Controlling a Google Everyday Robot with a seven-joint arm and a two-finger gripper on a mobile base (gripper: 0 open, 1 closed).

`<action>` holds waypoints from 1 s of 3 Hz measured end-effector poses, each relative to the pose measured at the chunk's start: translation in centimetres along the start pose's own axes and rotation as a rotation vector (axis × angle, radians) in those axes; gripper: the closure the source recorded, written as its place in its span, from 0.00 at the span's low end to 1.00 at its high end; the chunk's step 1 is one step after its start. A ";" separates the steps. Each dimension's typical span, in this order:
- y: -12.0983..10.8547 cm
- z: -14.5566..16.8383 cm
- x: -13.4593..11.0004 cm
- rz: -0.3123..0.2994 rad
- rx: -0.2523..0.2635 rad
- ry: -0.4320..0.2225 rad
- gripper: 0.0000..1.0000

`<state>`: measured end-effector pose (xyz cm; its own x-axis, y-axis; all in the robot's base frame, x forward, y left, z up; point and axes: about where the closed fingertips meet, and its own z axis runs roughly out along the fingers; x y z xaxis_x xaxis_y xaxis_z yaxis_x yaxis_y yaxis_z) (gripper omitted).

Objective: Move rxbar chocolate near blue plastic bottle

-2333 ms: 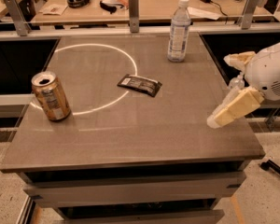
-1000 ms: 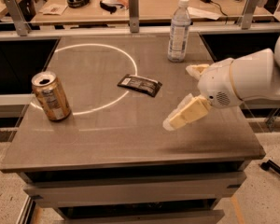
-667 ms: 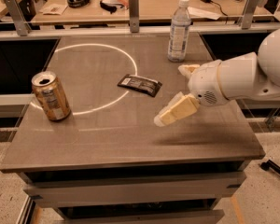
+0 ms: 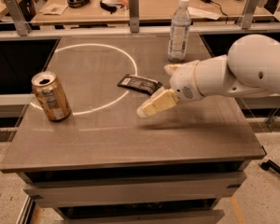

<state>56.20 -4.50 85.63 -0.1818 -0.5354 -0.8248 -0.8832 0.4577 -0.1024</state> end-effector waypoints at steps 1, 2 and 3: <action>-0.4 2.0 -0.2 0.020 -0.009 -0.021 0.00; -0.7 3.7 -0.2 0.036 -0.018 -0.034 0.00; -1.2 4.9 -0.1 0.044 -0.029 -0.032 0.00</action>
Offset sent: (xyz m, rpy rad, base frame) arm 0.0358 0.0316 -0.0294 0.0716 0.0319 -0.0097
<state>59.42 -1.54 83.09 -0.2073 -0.4921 -0.8455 -0.8871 0.4590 -0.0496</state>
